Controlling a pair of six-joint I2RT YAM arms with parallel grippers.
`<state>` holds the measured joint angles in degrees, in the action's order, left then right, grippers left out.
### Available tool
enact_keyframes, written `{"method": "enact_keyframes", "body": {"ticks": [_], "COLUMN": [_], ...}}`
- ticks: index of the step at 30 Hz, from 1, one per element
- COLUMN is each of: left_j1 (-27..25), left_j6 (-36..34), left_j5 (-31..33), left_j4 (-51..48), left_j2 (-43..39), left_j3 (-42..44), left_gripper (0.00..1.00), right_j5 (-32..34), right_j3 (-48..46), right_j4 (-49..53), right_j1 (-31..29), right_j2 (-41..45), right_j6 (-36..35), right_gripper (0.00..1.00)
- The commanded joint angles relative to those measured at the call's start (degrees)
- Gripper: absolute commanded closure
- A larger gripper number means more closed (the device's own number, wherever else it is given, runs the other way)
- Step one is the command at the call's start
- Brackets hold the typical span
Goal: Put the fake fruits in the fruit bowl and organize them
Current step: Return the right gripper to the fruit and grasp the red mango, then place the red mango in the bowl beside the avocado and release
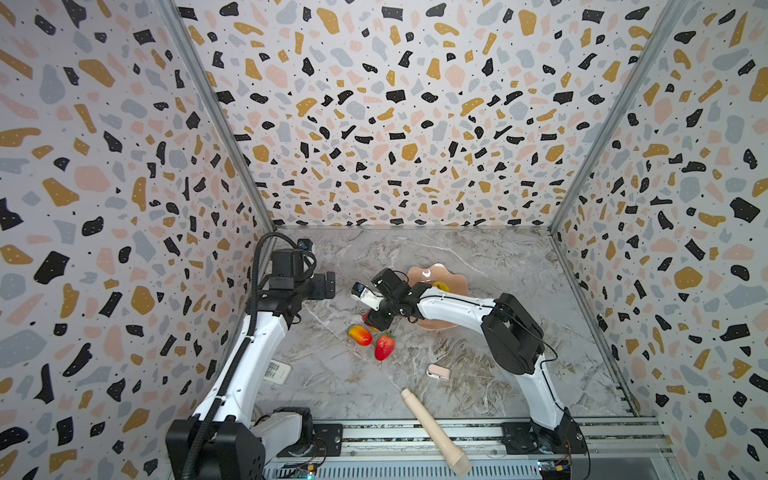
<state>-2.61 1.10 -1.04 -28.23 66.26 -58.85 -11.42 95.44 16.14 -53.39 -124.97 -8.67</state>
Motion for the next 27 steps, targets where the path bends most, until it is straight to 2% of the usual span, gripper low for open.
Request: {"method": "enact_keyframes", "body": {"ticks": [1,5,9,12,20,27], "left_j1": [0.4,0.4,0.4,0.4,0.4,0.4], "left_j6": [-0.2,-0.2,-0.3,-0.2,-0.2,-0.2], "left_j5": [-0.2,-0.3,-0.2,-0.2,-0.1,-0.5], "left_j4": [1.5,1.5,1.5,1.5,1.5,1.6], "left_j2": [-1.1,-1.1,-1.2,-1.2,-1.3,-1.4], "left_j3": [0.6,0.7,0.7,0.7,0.8,0.8], "left_gripper": [0.0,0.01,0.0,0.0,0.0,0.0], "right_j5": [-1.3,-2.0,-2.6,-2.2,-2.4,1.3], "right_j3": [2.6,3.7,5.2,6.0,5.7,-0.6], "right_j4": [2.3,2.4,3.1,3.6,2.3,1.0], "right_j1": [-0.4,-0.5,-0.4,-0.4,0.2,4.5], "right_j2": [-1.0,-2.5,-3.4,-2.6,5.2,13.6], "right_j6": [0.8,1.0,0.9,0.3,-0.3,0.7], "right_gripper": [0.43,0.45,0.58,0.61,0.66,0.68]}}
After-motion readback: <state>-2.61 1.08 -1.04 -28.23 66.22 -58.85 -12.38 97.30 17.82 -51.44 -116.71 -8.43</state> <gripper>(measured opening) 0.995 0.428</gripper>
